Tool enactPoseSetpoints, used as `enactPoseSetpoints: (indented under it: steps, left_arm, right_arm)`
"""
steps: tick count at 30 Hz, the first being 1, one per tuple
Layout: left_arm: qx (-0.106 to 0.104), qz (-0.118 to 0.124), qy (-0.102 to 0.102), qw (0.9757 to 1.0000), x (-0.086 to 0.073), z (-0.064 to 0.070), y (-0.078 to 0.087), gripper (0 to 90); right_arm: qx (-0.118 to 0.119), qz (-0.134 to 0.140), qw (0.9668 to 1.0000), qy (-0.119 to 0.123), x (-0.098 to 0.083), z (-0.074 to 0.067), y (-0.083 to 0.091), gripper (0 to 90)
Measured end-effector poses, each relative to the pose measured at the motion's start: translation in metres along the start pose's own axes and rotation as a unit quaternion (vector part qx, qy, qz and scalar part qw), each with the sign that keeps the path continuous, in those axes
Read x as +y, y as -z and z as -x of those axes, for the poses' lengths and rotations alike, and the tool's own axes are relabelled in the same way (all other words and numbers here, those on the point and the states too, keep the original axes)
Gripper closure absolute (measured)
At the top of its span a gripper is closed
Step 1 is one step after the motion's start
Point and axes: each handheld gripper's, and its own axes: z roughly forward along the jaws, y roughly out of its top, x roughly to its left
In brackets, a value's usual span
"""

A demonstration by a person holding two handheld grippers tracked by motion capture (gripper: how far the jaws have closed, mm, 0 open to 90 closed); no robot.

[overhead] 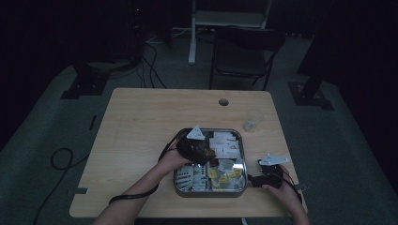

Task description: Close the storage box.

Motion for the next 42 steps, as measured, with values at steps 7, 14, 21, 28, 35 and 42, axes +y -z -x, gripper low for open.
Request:
enactPoseSetpoints:
  steps: [7,14,21,28,35,42]
  left_arm:
    - [0.015,0.003,-0.006,0.9999,-0.003,0.001,0.002,1.3]
    - [0.025,0.010,0.003,0.9996,-0.005,-0.002,0.008,1.3]
    - [0.054,0.021,0.015,0.9982,-0.013,-0.010,0.016,1.3]
    - [0.072,0.031,0.030,0.9965,-0.022,-0.018,0.027,1.3]
    - [0.091,0.035,0.043,0.9943,-0.034,-0.027,0.037,1.3]
    - [0.111,0.038,0.054,0.9916,-0.049,-0.037,0.049,1.3]
  right_arm:
    - [0.000,0.000,1.0000,0.000,0.000,0.000,0.000,12.4]
    - [0.000,0.000,1.0000,0.000,0.000,0.000,0.000,12.4]
    - [0.000,0.000,1.0000,0.000,0.000,0.000,0.000,12.4]
    - [0.000,0.000,1.0000,0.000,0.000,0.000,0.000,12.4]
    - [0.000,-0.001,1.0000,0.000,0.000,0.000,0.000,12.4]
    - [0.000,-0.001,1.0000,-0.001,0.000,0.000,0.000,12.4]
